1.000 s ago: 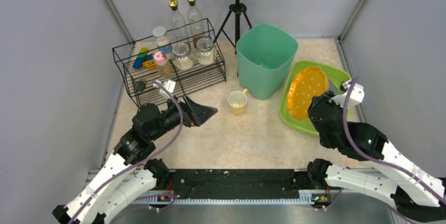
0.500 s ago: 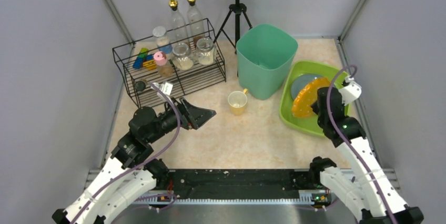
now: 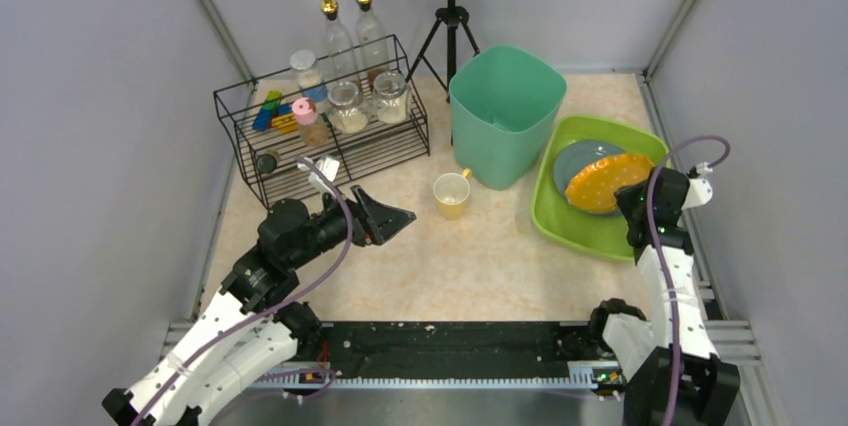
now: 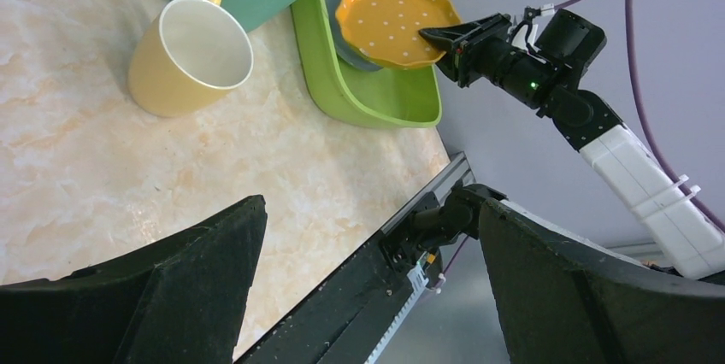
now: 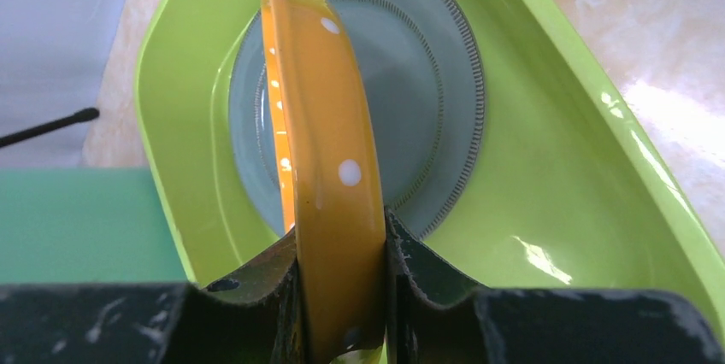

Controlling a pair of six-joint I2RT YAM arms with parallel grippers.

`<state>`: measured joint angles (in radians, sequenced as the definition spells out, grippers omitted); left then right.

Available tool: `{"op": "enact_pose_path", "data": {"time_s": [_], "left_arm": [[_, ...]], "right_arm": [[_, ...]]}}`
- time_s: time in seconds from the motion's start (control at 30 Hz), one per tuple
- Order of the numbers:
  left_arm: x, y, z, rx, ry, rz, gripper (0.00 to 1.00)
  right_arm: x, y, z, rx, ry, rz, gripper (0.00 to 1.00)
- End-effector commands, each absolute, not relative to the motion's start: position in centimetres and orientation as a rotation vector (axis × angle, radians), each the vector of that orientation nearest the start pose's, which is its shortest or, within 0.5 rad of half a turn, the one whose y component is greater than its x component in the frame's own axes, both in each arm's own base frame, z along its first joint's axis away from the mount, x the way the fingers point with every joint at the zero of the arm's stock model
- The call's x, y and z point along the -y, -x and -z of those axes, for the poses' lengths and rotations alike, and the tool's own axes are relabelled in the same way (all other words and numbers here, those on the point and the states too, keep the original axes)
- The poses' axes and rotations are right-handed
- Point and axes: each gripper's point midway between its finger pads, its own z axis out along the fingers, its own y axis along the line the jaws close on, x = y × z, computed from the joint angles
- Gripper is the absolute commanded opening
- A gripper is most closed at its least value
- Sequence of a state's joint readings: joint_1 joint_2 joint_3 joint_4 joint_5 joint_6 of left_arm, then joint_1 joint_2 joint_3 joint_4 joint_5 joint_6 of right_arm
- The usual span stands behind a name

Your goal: Clear the kitchen counter

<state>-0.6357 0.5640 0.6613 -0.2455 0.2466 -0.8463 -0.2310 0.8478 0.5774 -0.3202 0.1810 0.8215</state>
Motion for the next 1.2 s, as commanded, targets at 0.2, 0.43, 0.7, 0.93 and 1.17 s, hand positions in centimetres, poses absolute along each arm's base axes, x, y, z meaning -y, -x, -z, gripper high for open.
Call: {"op": "enact_pose_path", "data": {"time_s": [0.2, 0.43, 0.7, 0.93, 1.17], "left_arm": [[22.5, -17.9, -27.5, -1.882, -0.034, 1.280, 0.98], [23.2, -18.5, -27.0, -1.906, -0.040, 1.276, 0.98], [23.4, -18.8, -26.4, -1.932, -0.043, 1.267, 0.98], [23.5, -18.9, -26.3, -1.938, -0.039, 1.266, 0.98], [23.5, -18.9, -25.6, -1.949, -0.027, 1.269, 0.98]], "right_arm": [[8.0, -33.8, -17.1, -1.501, -1.152, -0.407, 0.00], [8.7, -34.3, -13.9, -1.497, -1.221, -0.412, 0.00], [9.1, -34.9, -9.3, -1.540, -1.357, -0.443, 0.00], [8.4, -35.0, -5.7, -1.614, -1.435, -0.486, 0.15], [8.2, -34.4, -4.6, -1.673, -1.434, -0.458, 0.37]]}}
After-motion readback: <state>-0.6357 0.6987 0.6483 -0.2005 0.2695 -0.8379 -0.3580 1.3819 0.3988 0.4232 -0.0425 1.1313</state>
